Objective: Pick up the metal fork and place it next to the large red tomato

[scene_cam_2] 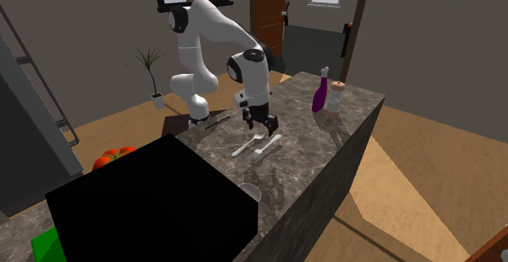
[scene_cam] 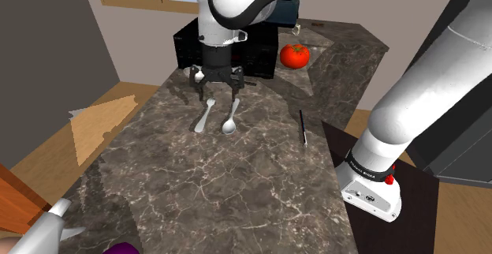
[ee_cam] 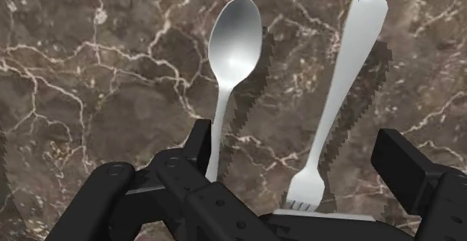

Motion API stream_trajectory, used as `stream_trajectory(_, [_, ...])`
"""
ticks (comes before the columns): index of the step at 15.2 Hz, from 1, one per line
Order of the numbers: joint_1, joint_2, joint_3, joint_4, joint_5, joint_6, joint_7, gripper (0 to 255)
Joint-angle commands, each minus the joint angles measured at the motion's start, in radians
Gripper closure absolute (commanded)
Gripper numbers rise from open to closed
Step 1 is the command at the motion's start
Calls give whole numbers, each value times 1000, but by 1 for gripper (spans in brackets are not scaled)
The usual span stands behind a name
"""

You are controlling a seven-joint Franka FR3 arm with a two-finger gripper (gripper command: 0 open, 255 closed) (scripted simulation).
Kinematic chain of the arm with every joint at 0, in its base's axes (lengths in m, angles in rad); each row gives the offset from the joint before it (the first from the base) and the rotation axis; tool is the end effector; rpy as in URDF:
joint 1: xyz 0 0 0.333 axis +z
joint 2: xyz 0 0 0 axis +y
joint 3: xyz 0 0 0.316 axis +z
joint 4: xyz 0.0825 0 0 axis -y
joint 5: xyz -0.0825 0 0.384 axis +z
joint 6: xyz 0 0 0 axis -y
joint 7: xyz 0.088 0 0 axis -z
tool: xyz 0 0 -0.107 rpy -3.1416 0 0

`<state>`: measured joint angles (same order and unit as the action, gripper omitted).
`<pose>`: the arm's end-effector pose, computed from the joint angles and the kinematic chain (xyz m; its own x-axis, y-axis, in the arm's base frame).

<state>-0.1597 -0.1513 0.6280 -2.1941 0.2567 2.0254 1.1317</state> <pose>0.4400 0.2460 0.4338 0.6981 -0.7014 -0.1439 -0.7102 -0.7039 -0.0140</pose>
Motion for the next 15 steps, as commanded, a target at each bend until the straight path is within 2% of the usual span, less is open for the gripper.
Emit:
stream_trajectory(1, [-13, 85, 25, 57, -47, 31, 123, 0])
stream_trajectory(2, [-14, 132, 34, 87, -77, 46, 185, 0])
stream_trajectory(10, [0, 187, 41, 32, -106, 151, 210, 0])
stream_trajectory(15, [0, 187, 41, 32, -106, 151, 210, 0])
